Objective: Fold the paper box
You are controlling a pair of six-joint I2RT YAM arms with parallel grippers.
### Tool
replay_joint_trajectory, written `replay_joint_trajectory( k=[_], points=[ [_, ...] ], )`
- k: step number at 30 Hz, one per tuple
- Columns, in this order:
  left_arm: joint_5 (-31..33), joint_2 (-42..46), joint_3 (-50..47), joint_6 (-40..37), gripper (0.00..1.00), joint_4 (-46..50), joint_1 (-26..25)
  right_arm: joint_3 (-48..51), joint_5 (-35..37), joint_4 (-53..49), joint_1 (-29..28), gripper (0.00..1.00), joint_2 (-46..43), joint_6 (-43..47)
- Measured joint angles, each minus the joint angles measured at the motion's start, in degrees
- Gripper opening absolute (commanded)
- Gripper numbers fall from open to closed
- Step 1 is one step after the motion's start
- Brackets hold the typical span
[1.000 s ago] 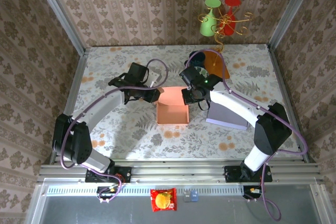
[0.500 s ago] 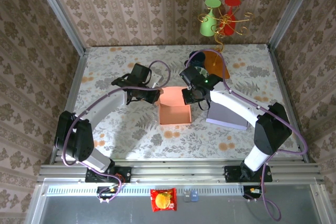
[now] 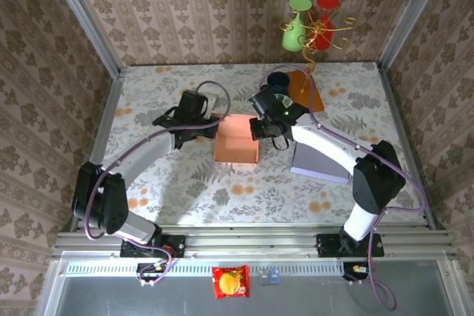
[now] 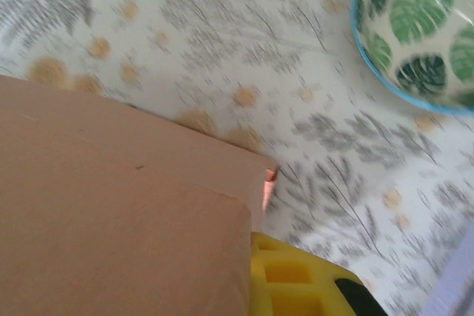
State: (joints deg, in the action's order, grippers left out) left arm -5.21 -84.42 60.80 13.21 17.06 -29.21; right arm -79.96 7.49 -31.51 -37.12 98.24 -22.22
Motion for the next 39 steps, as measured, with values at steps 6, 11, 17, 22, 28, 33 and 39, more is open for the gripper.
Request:
replay_joint_trajectory(
  k=[6,11,17,22,28,33,39],
  points=[
    [-3.21,-0.28,-5.05,3.58,0.00,-11.43,5.14,0.00,-0.87,9.49,0.17,0.00,3.63,1.16],
    [-2.91,-1.77,-6.51,3.76,0.00,-17.18,6.23,-0.31,-1.53,14.78,0.76,0.00,6.43,1.38],
    [-2.95,-2.38,-10.32,3.74,0.00,-25.59,6.43,0.92,-1.66,22.08,1.88,0.00,7.28,2.40],
    [-2.97,-3.30,-12.68,3.74,0.00,-31.04,6.51,3.17,-1.99,28.06,2.49,0.00,7.98,3.08],
    [-3.39,-5.88,-14.80,3.74,0.00,-36.06,6.86,6.01,-3.48,32.54,2.99,0.00,9.42,4.52],
    [-3.80,-6.91,-15.85,3.74,0.00,-39.63,6.93,7.37,-3.93,34.29,3.28,0.00,9.51,6.71],
    [-3.96,-7.15,-18.08,3.72,0.00,-43.34,6.78,9.44,-4.22,36.54,3.39,0.05,9.51,8.66]
  ],
)
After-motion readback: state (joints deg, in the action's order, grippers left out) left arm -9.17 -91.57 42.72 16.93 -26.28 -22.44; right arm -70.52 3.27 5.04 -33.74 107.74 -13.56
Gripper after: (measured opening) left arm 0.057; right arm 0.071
